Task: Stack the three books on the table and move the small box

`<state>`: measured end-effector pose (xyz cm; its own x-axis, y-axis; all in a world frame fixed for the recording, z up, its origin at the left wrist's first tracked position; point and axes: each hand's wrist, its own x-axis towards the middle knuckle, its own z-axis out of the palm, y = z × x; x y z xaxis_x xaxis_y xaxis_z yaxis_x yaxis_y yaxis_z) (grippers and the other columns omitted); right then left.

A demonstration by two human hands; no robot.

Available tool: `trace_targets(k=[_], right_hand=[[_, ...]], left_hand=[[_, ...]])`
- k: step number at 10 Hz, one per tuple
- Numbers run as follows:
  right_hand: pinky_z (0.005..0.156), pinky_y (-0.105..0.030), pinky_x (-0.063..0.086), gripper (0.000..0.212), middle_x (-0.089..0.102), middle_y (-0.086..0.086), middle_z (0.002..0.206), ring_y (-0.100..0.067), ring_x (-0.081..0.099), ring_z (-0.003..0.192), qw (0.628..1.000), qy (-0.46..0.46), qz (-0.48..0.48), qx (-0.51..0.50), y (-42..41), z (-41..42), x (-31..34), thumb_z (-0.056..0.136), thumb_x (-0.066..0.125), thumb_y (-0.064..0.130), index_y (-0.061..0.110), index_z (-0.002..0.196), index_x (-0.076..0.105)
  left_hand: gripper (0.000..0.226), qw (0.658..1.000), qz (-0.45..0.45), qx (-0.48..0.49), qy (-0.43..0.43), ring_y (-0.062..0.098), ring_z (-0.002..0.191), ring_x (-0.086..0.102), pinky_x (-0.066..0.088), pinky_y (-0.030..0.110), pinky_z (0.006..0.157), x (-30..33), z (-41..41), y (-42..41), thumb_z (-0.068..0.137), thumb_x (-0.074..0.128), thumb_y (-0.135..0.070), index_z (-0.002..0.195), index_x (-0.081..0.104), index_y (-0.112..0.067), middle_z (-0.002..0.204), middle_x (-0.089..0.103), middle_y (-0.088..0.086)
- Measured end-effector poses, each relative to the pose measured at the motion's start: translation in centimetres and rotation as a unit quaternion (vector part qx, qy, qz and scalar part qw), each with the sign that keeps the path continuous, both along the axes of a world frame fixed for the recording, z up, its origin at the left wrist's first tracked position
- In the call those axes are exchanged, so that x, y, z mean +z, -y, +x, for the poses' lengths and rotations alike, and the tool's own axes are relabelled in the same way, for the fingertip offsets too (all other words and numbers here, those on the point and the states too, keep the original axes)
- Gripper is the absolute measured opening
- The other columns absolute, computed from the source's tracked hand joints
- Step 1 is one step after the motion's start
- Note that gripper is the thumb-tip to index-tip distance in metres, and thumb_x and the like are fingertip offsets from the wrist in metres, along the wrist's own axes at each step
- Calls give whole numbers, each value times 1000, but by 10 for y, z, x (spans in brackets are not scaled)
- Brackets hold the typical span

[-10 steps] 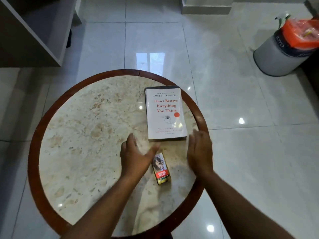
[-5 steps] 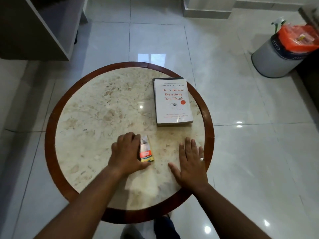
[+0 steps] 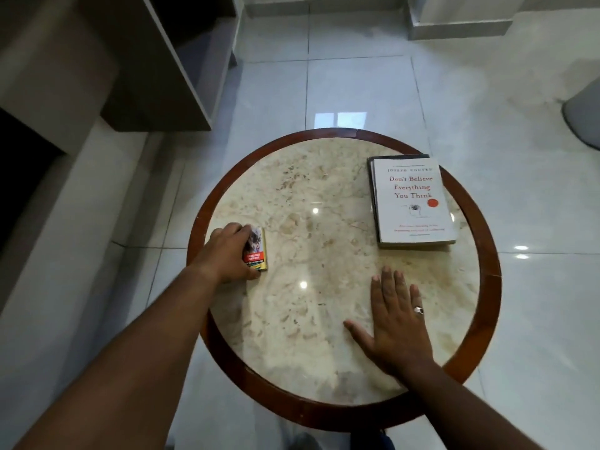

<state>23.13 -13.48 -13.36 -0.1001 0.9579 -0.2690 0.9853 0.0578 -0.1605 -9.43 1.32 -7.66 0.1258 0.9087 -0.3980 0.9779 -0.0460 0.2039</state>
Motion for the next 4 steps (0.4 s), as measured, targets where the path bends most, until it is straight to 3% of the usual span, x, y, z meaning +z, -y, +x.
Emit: trace_targets(k=[2, 3, 4], right_hand=[[124, -52, 1, 101, -11, -14, 167, -29, -13, 155, 1000, -5, 6, -4, 0, 0, 1, 89, 19, 81, 12, 157, -6], [123, -51, -1, 101, -10, -13, 168, -29, -12, 155, 1000, -9, 8, -3, 0, 0, -3, 89, 21, 81, 12, 158, -6], [124, -50, -7, 105, -22, -10, 166, -26, -22, 153, 999, -26, -22, -8, -2, 1, 3, 85, 14, 86, 15, 156, -17]], left_hand=[[116, 1000, 5, 8, 12, 29, 131, 35, 41, 43, 102, -8, 1, 2, 60, 85, -50, 152, 21, -22, 149, 37, 2], [127, 1000, 3, 15, 14, 32, 136, 31, 40, 48, 105, -5, 3, 6, 59, 85, -53, 154, 5, -28, 156, 26, 5], [137, 999, -6, 45, -8, 37, 145, 20, 34, 55, 108, 16, 1, 27, 57, 82, -65, 152, -11, -34, 163, 9, 10]])
